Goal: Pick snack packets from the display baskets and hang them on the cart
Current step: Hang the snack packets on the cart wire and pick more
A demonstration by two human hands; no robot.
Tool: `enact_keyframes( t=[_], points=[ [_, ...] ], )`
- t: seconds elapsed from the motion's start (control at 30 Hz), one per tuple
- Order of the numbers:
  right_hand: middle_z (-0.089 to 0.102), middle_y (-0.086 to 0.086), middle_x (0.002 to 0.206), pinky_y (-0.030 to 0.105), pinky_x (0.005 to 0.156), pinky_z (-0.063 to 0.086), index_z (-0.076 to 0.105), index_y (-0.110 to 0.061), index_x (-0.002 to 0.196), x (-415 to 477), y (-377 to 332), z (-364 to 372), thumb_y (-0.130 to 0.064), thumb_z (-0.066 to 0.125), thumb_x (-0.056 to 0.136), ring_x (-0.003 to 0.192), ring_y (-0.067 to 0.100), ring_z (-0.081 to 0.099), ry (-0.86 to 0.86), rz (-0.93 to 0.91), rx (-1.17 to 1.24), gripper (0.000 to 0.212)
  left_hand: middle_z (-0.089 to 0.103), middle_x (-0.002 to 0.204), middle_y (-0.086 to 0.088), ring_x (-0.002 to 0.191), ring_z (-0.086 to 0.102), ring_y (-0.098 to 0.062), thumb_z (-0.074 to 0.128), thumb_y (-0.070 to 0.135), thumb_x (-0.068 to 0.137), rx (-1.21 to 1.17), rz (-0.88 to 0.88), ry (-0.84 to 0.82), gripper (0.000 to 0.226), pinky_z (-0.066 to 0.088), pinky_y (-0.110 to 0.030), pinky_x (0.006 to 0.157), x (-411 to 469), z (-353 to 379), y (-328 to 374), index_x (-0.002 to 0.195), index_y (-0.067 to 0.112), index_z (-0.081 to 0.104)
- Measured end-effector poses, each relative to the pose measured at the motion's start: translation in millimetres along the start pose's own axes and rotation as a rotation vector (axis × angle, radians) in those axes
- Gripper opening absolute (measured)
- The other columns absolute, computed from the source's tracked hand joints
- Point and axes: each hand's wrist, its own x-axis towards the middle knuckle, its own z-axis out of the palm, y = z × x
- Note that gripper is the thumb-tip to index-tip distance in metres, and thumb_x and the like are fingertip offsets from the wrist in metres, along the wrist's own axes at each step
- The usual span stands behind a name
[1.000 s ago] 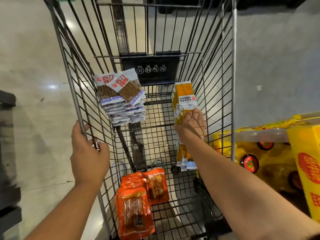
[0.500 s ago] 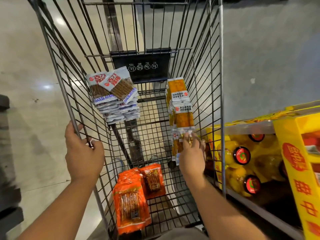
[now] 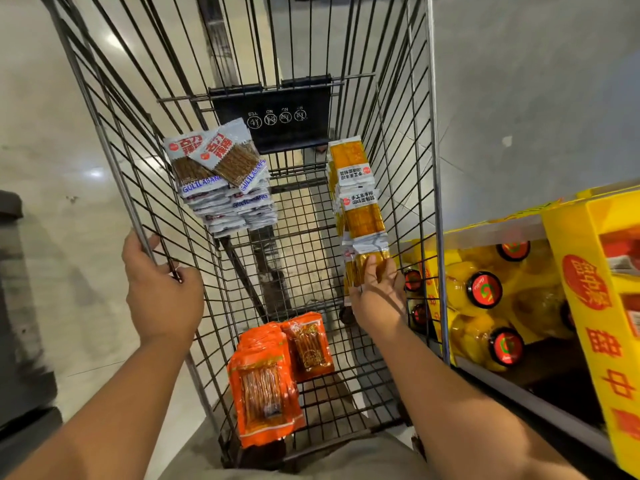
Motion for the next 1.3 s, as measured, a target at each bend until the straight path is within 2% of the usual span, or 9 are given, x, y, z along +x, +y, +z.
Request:
enact_keyframes(
  t=[0.23, 0.37, 0.5, 0.6, 0.7, 0.8, 0.9, 1.07, 1.3],
  points=[
    [0.004, 0.018, 0.166, 0.048, 0.117, 0.028, 0.015, -0.026, 0.161, -34, 0, -14, -0.044, 0.046, 0.102, 0.149, 0.04, 0.015, 0.055, -0.051, 0.078, 0.069, 0.049, 0.146, 0.005, 0.093, 0.06, -0.024, 0.062, 0.007, 0.089, -0.004, 0.001, -0.036, 0.074, 0.049, -0.038, 0.082, 1, -4, 0, 0.152, 0.025, 0.026],
    [0.03, 0.026, 0.157, 0.055, 0.108, 0.041, 0.046, -0.017, 0.149, -78, -18, -22, -0.031, 0.077, 0.085, 0.136, 0.049, 0.036, 0.242, -0.046, 0.184, 0.073, 0.041, 0.154, -0.002, 0.103, 0.064, -0.036, 0.065, 0.011, 0.089, 0.022, 0.008, -0.108, 0.08, 0.053, -0.046, 0.088, 1, -12, 3, 0.154, 0.024, 0.02],
    [0.0, 0.009, 0.168, 0.05, 0.118, 0.029, 0.019, -0.033, 0.16, -125, -19, -32, -0.048, 0.058, 0.096, 0.151, 0.038, 0.008, 0.202, -0.002, 0.184, 0.076, 0.024, 0.162, -0.014, 0.125, 0.053, -0.045, 0.072, 0.013, 0.09, 0.118, 0.002, -0.307, 0.1, 0.047, -0.047, 0.093, -2, -31, 10, 0.161, 0.021, 0.002],
    [-0.008, 0.006, 0.168, 0.049, 0.12, 0.029, 0.011, -0.035, 0.161, -170, -17, -40, -0.053, 0.053, 0.098, 0.154, 0.033, 0.004, 0.236, -0.043, 0.256, 0.077, 0.01, 0.165, -0.017, 0.148, 0.021, -0.041, 0.075, 0.026, 0.09, 0.309, 0.057, -0.403, 0.103, 0.033, -0.053, 0.114, -6, -56, 15, 0.161, 0.014, 0.002],
    [0.005, 0.006, 0.168, 0.042, 0.122, 0.021, 0.024, -0.029, 0.159, -224, -17, -44, -0.047, 0.06, 0.097, 0.153, 0.03, 0.011, 0.278, -0.053, 0.391, 0.074, 0.006, 0.167, -0.013, 0.152, 0.007, -0.035, 0.074, 0.037, 0.089, 0.544, 0.325, -0.425, 0.09, 0.026, -0.053, 0.119, -20, -87, 18, 0.158, 0.012, 0.022],
    [0.016, 0.003, 0.167, 0.035, 0.121, 0.017, 0.037, -0.025, 0.155, -277, -10, -45, -0.043, 0.067, 0.094, 0.153, 0.024, 0.014, 0.334, -0.043, 0.5, 0.071, 0.022, 0.163, -0.013, 0.148, 0.018, -0.035, 0.067, 0.043, 0.092, 0.605, 0.587, -0.583, 0.075, 0.03, -0.051, 0.118, -43, -111, 33, 0.153, 0.015, 0.035],
    [0.018, 0.0, 0.166, 0.037, 0.122, 0.019, 0.039, -0.028, 0.154, -330, 4, -42, -0.048, 0.075, 0.086, 0.152, 0.02, 0.014, 0.379, 0.019, 0.605, 0.079, 0.036, 0.158, -0.012, 0.145, 0.026, -0.034, 0.057, 0.053, 0.095, 0.675, 0.796, -0.737, 0.069, 0.028, -0.048, 0.118, -74, -126, 55, 0.152, 0.018, 0.04],
    [0.019, 0.001, 0.165, 0.04, 0.124, 0.019, 0.037, -0.027, 0.154, -418, 53, -40, -0.069, 0.072, 0.075, 0.153, 0.022, 0.015, 0.491, 0.182, 0.71, 0.096, 0.024, 0.166, -0.008, 0.153, 0.011, -0.033, 0.044, 0.065, 0.097, 0.7, 1.085, -0.8, 0.072, 0.012, -0.045, 0.123, -149, -141, 98, 0.157, 0.027, 0.034],
    [0.013, -0.013, 0.166, 0.04, 0.123, 0.021, 0.03, -0.037, 0.155, -542, 130, -11, -0.054, 0.072, 0.087, 0.153, 0.013, 0.011, 0.698, 0.466, 0.937, 0.082, 0.049, 0.152, -0.009, 0.141, 0.038, -0.034, 0.013, 0.083, 0.071, 0.606, 1.53, -0.837, 0.1, 0.026, -0.044, 0.119, -291, -134, 147, 0.144, 0.027, 0.054]
  ],
)
